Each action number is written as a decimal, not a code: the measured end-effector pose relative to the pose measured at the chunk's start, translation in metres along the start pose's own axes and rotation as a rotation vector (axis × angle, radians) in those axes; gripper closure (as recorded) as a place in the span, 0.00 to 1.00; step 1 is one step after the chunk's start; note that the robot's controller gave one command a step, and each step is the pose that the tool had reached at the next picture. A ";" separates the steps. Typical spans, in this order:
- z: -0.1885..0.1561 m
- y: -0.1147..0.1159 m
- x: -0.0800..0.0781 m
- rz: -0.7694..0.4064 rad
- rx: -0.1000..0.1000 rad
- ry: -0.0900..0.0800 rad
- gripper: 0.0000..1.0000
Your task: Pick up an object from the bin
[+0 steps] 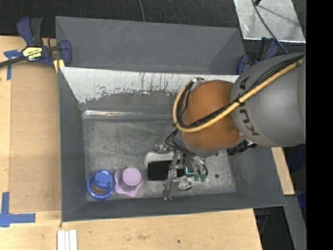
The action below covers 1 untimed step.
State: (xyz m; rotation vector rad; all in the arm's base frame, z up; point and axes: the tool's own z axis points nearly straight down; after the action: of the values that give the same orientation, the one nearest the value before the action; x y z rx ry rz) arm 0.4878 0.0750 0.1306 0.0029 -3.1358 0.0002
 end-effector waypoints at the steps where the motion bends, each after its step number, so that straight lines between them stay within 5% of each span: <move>1: -0.003 0.000 -0.002 0.002 -0.001 -0.008 0.00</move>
Offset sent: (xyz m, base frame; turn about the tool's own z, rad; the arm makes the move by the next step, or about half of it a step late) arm 0.0205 -0.0040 -0.0606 0.0009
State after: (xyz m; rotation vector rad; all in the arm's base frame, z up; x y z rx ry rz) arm 0.4899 0.0748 0.1340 0.0000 -3.1434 -0.0011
